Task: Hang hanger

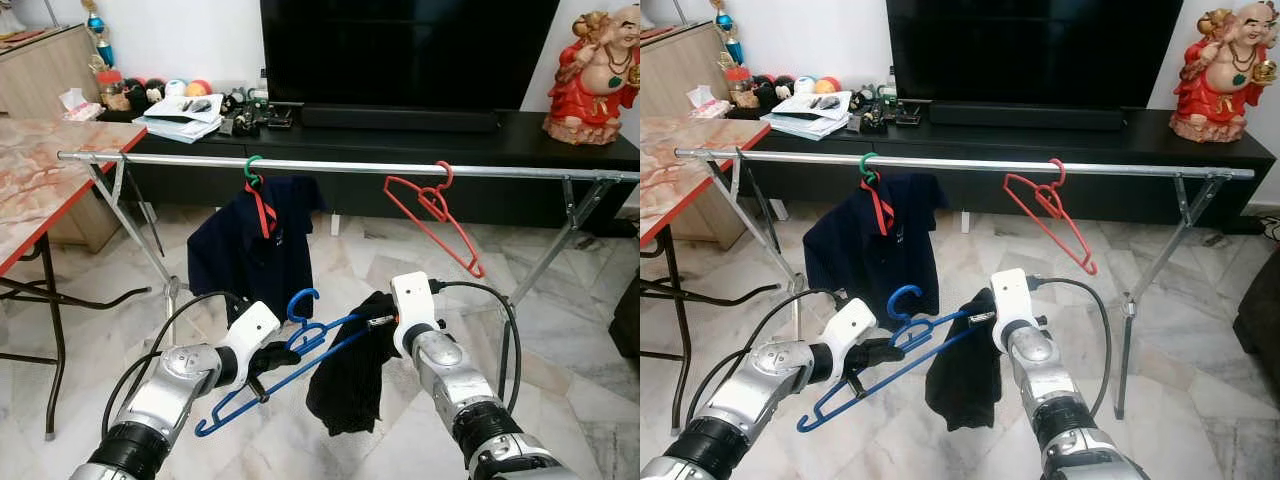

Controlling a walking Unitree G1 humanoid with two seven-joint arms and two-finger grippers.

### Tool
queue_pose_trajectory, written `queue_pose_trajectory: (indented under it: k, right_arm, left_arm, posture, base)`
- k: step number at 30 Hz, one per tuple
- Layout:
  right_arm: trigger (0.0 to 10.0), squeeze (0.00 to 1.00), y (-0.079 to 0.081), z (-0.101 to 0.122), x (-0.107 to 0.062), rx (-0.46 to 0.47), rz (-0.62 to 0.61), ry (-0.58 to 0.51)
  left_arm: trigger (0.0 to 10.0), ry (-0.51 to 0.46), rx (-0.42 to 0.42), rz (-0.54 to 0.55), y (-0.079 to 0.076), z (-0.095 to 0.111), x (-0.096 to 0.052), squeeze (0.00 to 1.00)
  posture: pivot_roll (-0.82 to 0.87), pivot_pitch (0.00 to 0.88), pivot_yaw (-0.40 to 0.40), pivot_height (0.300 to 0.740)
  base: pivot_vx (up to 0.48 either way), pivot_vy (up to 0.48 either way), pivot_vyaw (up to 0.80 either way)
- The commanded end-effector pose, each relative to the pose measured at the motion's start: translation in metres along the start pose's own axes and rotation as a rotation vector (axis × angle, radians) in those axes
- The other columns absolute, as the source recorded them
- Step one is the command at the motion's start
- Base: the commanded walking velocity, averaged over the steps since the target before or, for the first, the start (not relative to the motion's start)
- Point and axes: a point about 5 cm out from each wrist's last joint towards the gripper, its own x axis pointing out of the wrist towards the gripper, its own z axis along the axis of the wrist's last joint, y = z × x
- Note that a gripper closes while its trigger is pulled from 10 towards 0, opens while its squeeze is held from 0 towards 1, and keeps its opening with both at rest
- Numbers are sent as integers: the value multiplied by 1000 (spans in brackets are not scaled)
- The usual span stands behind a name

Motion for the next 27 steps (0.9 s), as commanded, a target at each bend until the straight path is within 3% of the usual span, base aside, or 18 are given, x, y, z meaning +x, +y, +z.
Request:
queue_pose_trajectory:
  k: [1,19,20,21,27]
  right_arm:
    - [10000,0,0,4,0,14,0,-19]
    - [10000,0,-1,2,-1,20,-13,-6]
    - [10000,0,-14,-17,-6,-17,-143,60]
    - [10000,0,-17,-22,-7,-30,-177,77]
    - [10000,0,-20,-27,-8,-40,-212,93]
  left_arm:
    - [10000,-19,2,30,7,4,-3,0]
    - [10000,-23,-1,35,7,3,-2,0]
    - [10000,35,11,19,2,-5,-3,0]
    - [10000,53,16,14,1,-7,-3,0]
    - [10000,66,15,19,1,-8,-3,0]
  posture:
    - [97,0,27,740]
    - [97,0,27,740]
    - [116,0,19,740]
    - [116,0,19,740]
    - [118,0,19,740]
  base:
    - [0,0,0]
    - [0,0,0]
    - [0,0,0]
    - [0,0,0]
    - [0,0,0]
